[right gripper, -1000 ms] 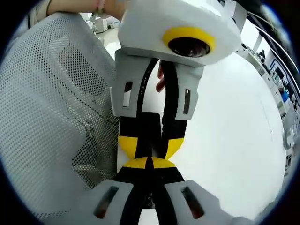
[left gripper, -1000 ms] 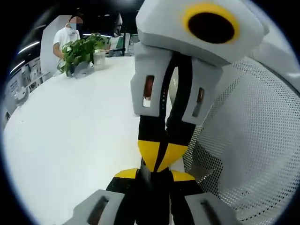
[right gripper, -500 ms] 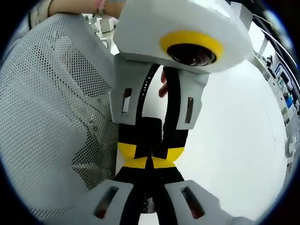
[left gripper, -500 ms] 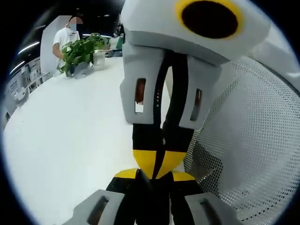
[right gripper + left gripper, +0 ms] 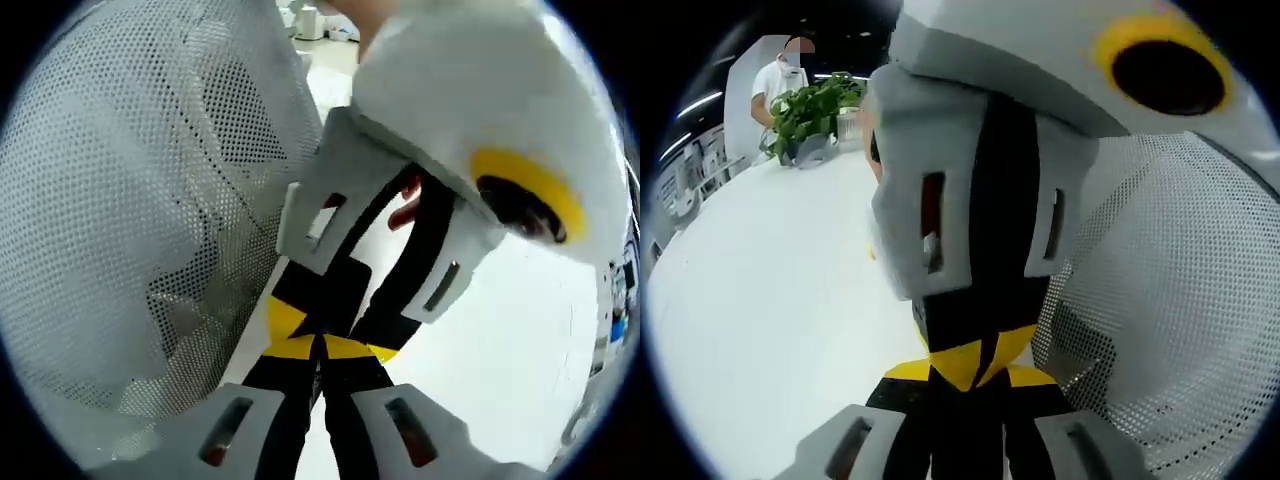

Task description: Press the specified remote control buttons in sequence, fully releasing each button before pressing the next.

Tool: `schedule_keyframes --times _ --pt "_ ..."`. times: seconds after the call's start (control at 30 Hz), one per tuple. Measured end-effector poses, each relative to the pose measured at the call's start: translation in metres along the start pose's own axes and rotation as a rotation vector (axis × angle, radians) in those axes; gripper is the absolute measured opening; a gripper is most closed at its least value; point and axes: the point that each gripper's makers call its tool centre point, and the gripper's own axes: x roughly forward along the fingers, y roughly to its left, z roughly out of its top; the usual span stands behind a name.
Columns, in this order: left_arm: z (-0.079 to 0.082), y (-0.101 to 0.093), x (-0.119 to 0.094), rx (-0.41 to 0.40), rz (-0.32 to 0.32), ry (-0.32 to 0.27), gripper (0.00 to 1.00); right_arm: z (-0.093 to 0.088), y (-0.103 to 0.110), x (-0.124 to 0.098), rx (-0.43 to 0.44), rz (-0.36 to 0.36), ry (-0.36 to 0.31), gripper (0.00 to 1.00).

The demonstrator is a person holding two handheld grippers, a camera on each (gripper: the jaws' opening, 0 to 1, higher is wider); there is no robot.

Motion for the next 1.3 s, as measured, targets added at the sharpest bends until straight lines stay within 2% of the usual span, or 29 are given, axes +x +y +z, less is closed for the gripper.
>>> schedule_keyframes --times 0.03,0.1,0.23,0.37,0.53,0.87,0.97,1.1,1.2,1.3 --pt "0.0002 -0.0002 0.0000 0.000 -0.001 -0.001 0.25 0.0004 0.0007 0.0003 -0.062 0.002 0.009 0.00" --pt "0.0003 -0.0003 0.0001 0.002 -0.001 0.000 0.25 0.0000 0.0014 0.0006 -0.097 0.004 0.029 0.00" --pt "0.0005 -0.0005 0.0000 0.004 -0.001 -0.001 0.24 0.0000 -0.0003 0.0009 -0.062 0.012 0.031 0.00" --pt "0.0005 -0.0005 -0.0002 0.003 -0.002 -0.004 0.24 -0.0010 -0.0006 -0.0008 0.020 -0.005 -0.016 0.00" --pt "0.0010 -0.0008 -0.0005 -0.001 -0.002 -0.006 0.24 -0.0015 0.0002 -0.0017 0.075 -0.024 -0.032 0.00" --pt "0.0005 -0.0003 -0.0004 -0.002 -0.002 -0.005 0.24 -0.0061 0.0040 -0.0037 0.100 -0.032 -0.018 0.00" --pt "0.0004 -0.0004 -0.0004 -0.001 -0.003 -0.004 0.24 -0.0066 0.0034 -0.0032 0.181 -0.015 -0.001 0.00" --pt "0.0002 -0.0005 -0.0003 0.003 -0.004 -0.001 0.24 -0.0064 0.0037 -0.0030 0.126 -0.002 0.005 0.00" --pt "0.0004 -0.0005 -0.0003 0.003 -0.003 0.000 0.24 -0.0067 0.0029 -0.0037 0.199 -0.002 -0.054 0.00" --pt "0.0006 -0.0006 -0.0004 0.001 -0.003 -0.001 0.24 -0.0069 0.0021 -0.0044 0.296 -0.020 -0.080 0.00"
